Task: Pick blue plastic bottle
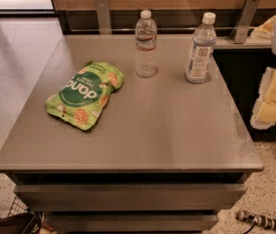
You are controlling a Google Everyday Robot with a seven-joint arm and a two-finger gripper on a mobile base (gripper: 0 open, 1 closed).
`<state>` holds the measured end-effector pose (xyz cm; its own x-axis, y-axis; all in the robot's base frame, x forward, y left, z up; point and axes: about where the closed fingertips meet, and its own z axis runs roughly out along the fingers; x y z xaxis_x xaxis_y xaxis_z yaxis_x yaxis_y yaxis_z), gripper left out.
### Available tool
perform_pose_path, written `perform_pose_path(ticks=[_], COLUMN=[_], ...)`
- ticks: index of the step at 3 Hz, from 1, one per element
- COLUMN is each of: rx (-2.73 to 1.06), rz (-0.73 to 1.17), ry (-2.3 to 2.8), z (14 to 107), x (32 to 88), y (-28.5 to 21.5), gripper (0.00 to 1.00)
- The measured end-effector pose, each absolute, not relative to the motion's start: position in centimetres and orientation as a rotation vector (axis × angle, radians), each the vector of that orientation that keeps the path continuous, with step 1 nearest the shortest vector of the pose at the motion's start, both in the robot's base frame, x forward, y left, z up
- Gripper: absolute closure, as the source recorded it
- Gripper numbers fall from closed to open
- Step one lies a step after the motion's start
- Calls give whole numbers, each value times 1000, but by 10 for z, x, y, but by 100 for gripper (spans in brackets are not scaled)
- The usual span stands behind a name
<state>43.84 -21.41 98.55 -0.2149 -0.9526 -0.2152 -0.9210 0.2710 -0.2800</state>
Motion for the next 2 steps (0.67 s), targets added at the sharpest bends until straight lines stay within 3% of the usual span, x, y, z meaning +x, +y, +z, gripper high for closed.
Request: perform_pose_path(ticks=[2], rx=[-1663], rz=[-145], ry=[2178], z=[992], x=[450], y=[-219], gripper=[0])
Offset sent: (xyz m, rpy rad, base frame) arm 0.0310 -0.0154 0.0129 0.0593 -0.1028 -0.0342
